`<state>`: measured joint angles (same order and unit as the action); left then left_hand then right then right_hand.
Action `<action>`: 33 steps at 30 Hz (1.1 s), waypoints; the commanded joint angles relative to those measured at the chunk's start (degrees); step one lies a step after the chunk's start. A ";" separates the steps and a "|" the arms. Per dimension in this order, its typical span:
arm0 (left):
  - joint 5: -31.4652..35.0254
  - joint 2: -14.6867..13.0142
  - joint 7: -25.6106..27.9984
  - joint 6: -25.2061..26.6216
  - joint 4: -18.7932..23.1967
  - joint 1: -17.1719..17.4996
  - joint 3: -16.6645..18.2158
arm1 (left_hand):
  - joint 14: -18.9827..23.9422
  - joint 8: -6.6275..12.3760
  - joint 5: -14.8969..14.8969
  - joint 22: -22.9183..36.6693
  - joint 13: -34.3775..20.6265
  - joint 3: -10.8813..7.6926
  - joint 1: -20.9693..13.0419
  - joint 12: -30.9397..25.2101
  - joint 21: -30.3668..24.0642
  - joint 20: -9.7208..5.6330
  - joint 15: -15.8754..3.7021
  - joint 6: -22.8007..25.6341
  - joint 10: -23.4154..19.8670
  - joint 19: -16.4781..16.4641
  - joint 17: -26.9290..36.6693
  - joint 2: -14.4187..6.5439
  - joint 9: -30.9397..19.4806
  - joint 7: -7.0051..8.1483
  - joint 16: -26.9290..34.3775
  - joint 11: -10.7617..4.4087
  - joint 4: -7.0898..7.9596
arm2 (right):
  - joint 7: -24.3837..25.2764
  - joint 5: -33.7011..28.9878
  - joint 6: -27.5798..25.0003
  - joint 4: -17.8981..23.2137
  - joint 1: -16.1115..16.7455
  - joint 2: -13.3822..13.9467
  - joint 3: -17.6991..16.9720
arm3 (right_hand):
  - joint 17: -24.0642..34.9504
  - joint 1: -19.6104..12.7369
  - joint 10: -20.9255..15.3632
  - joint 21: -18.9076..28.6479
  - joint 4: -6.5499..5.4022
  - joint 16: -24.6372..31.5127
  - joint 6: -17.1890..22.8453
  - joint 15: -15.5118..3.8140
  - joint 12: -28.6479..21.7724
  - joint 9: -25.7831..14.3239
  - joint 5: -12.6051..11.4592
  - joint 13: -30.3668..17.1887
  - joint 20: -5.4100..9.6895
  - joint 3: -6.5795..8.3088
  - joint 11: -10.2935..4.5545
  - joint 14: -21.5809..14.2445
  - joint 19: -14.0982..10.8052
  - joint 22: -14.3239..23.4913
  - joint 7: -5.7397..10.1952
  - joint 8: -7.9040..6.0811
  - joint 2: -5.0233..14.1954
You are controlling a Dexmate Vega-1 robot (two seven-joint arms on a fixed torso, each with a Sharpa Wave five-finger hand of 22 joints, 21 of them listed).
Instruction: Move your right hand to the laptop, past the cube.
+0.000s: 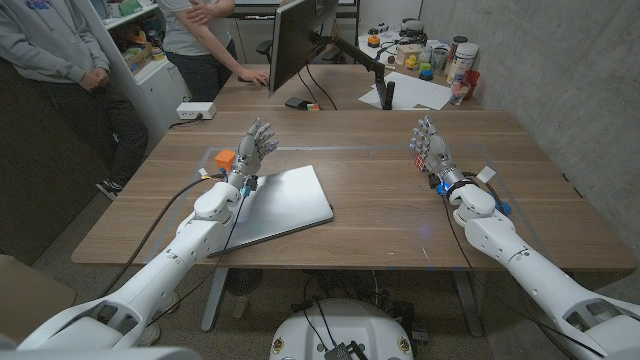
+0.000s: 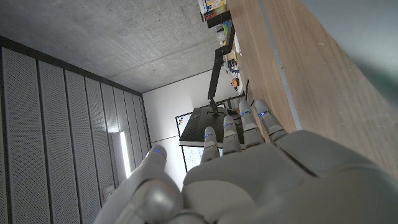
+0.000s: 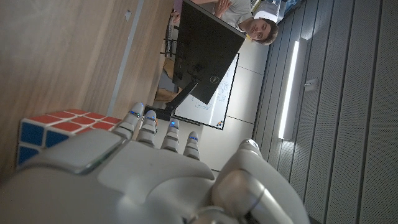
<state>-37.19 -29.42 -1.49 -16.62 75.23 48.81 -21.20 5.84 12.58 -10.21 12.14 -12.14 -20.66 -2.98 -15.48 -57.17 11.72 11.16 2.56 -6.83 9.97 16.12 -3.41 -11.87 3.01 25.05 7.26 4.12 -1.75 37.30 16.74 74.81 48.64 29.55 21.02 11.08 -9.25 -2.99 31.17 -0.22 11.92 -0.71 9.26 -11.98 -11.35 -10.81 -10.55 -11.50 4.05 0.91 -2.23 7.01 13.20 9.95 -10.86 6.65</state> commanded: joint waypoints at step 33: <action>-0.50 -0.24 -0.78 -0.83 -0.64 1.13 0.25 | 0.17 0.33 -0.35 0.19 -0.29 -0.40 0.03 -0.27 -1.14 0.53 0.49 0.46 -0.18 2.83 0.25 -0.44 -0.14 0.96 0.12 0.50 -0.12 | 23.79 -36.67 -1.66 23.58 8.85 2.56 6.65 | -0.09 -3.15 -4.11 1.86 3.19 1.42 3.28 -0.88 -1.32 0.09 0.29 -0.08 -0.84 0.96 -0.47 -4.48 -4.26 0.25 0.96 -1.15 -2.38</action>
<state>-37.35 -29.65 -1.85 -16.98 74.84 49.71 -21.13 6.02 12.58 -10.21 12.13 -12.12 -20.66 -2.98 -15.48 -58.08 11.68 11.34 3.08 -6.82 9.96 16.10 -3.41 -11.86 3.50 25.05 7.25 4.11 13.19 17.31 19.29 91.24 55.31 32.31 24.03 10.92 -11.40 -6.30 32.62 2.25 12.98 1.87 8.39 -12.87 -11.19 -10.58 -10.54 -12.17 4.75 0.34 -6.35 3.41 13.19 10.84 -11.75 4.00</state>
